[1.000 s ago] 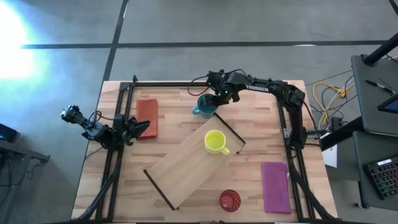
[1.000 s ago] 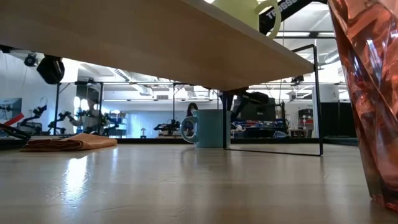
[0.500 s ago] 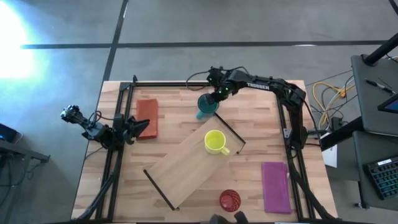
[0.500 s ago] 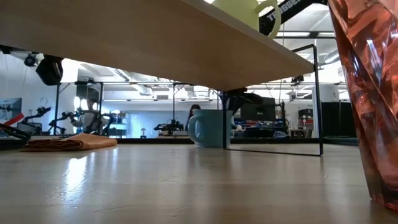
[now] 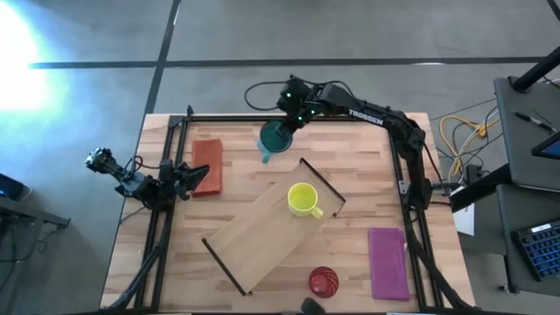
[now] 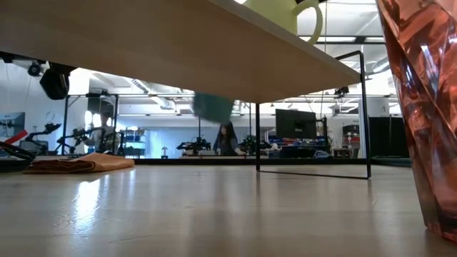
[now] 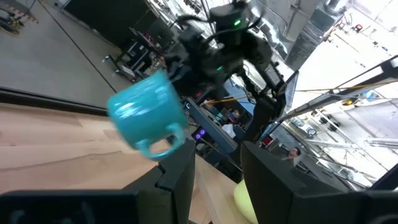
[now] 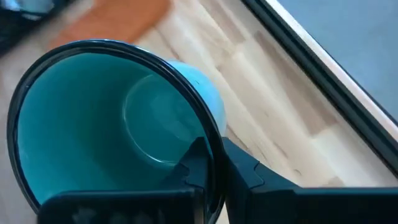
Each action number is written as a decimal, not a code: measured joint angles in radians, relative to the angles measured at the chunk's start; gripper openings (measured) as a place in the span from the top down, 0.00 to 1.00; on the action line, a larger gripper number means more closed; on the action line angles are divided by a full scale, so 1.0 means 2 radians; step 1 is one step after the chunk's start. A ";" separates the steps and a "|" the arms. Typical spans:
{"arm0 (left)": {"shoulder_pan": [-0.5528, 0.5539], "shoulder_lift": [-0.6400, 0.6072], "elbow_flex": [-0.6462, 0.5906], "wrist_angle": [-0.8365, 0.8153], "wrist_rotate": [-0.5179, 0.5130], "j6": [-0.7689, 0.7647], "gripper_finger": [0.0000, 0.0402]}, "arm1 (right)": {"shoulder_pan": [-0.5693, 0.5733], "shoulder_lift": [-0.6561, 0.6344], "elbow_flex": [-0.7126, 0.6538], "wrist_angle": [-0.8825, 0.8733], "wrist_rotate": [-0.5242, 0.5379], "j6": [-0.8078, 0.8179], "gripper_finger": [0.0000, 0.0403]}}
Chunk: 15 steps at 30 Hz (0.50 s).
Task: Stack small to large cups/mugs on shelf
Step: Put the blue mug on the shelf
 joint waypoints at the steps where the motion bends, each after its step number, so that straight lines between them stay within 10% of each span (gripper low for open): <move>1: 0.000 0.000 0.000 0.000 0.000 0.000 0.71 | 0.006 0.005 0.021 -0.014 -0.002 -0.003 0.96; 7: 0.000 0.000 0.000 0.000 -0.001 0.000 0.71 | 0.042 0.051 0.169 -0.099 -0.031 -0.020 0.96; 15: 0.000 0.000 0.000 -0.001 -0.002 0.000 0.71 | 0.119 0.035 0.147 -0.118 -0.101 -0.080 0.96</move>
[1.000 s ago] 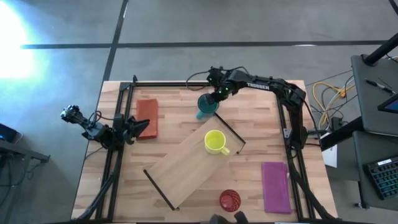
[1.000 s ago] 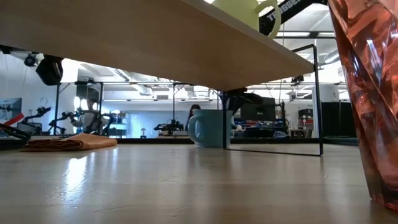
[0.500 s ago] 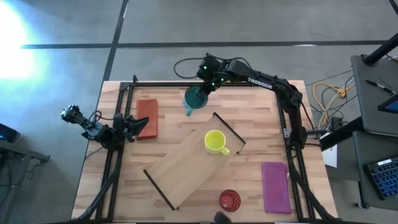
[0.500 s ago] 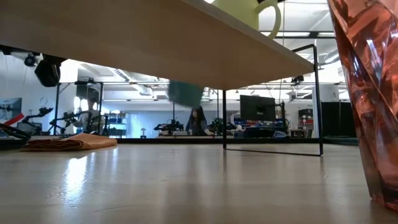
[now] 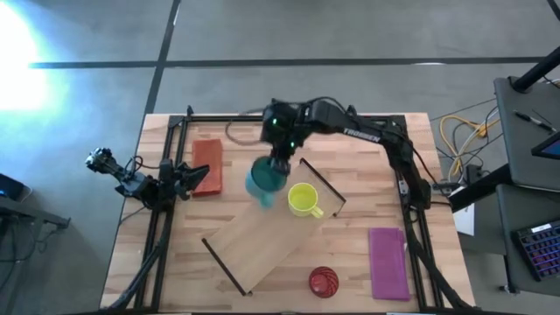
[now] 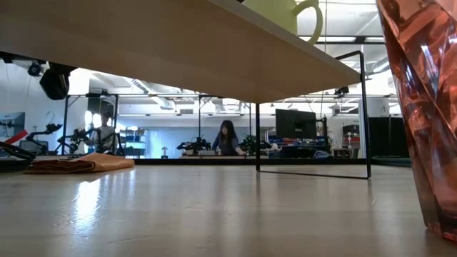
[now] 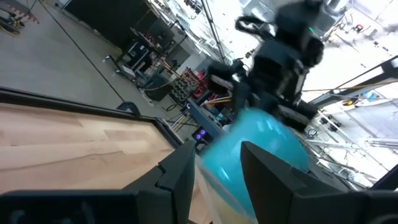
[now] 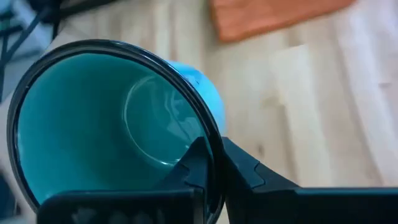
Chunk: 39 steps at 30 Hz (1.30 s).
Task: Stack small to large cups/mugs on shelf
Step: Put the blue mug on the shelf
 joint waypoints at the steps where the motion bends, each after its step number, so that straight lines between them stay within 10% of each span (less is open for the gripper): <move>1: 0.000 0.000 0.000 -0.002 0.000 0.000 0.71 | 0.008 0.000 0.000 -0.004 0.000 -0.005 0.96; 18: 0.000 0.000 0.009 0.075 0.017 0.102 0.72 | 0.075 0.002 0.002 0.000 -0.051 0.003 0.95; 28: 0.000 0.153 0.219 -0.257 0.142 0.092 0.91 | 0.094 0.002 0.000 0.004 -0.050 0.022 0.95; 39: 0.009 0.316 0.318 -0.307 0.281 0.103 1.00 | 0.117 0.002 -0.014 0.006 -0.033 0.075 0.95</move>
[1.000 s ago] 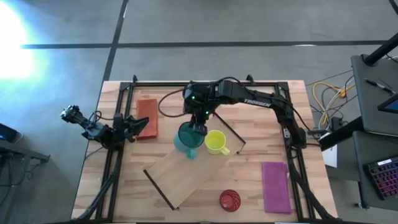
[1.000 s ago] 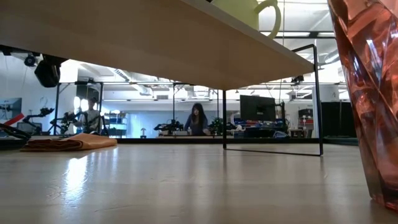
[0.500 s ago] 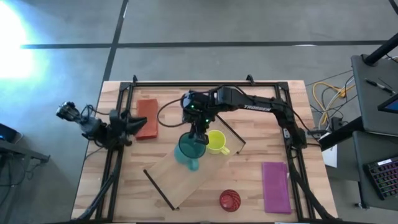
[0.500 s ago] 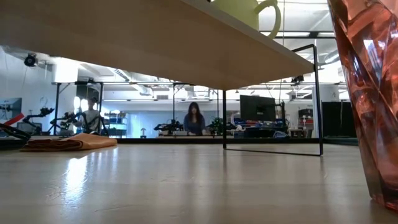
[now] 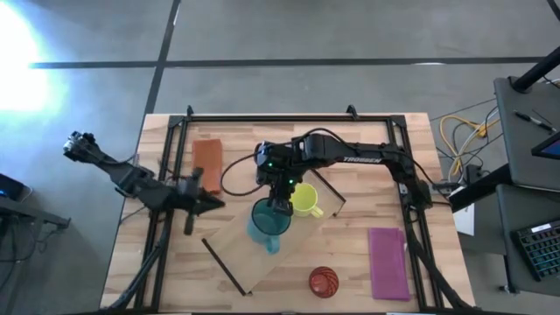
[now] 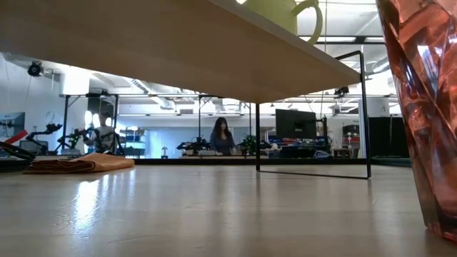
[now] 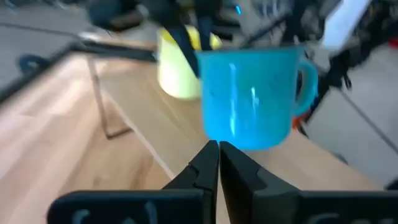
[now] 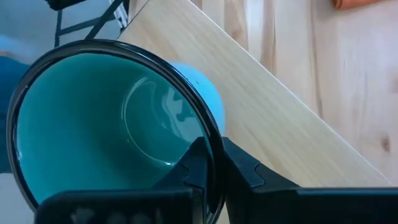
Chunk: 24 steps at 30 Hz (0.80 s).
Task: Stack small to large cups/mugs on shelf
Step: Put the blue mug on the shelf
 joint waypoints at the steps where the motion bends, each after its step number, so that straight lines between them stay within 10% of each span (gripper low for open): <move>1: 0.002 0.011 0.004 0.003 0.014 -0.007 1.00 | 0.004 0.000 -0.002 0.000 0.006 0.004 0.95; 24: 0.001 0.209 0.063 0.108 0.067 -0.080 1.00 | 0.041 0.000 -0.004 0.017 0.077 -0.005 0.90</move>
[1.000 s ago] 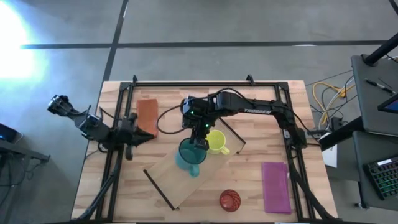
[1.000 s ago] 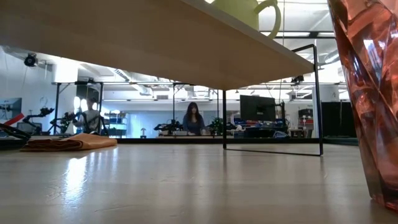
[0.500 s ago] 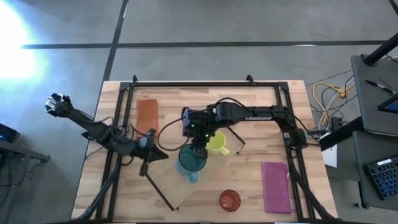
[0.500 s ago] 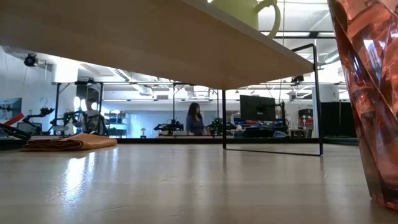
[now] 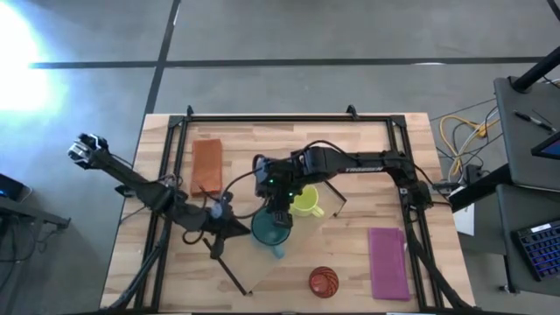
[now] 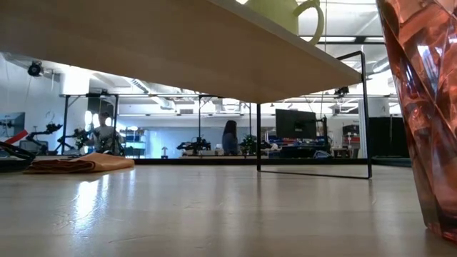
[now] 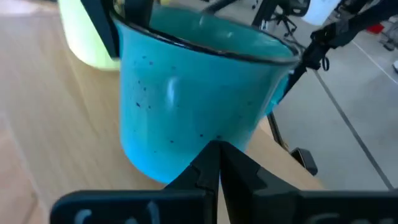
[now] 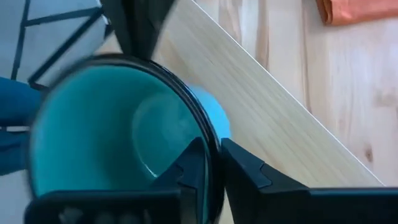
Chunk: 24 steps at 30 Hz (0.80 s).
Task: Stack small to large cups/mugs on shelf
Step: Put the blue mug on the shelf
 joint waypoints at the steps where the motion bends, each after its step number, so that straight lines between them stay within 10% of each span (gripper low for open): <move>1: -0.001 0.005 0.000 0.000 0.000 -0.003 1.00 | 0.001 0.000 0.000 0.005 0.000 0.000 0.89; 24: -0.005 0.040 -0.002 0.022 -0.029 -0.023 1.00 | 0.000 -0.023 0.013 -0.007 0.026 0.017 0.77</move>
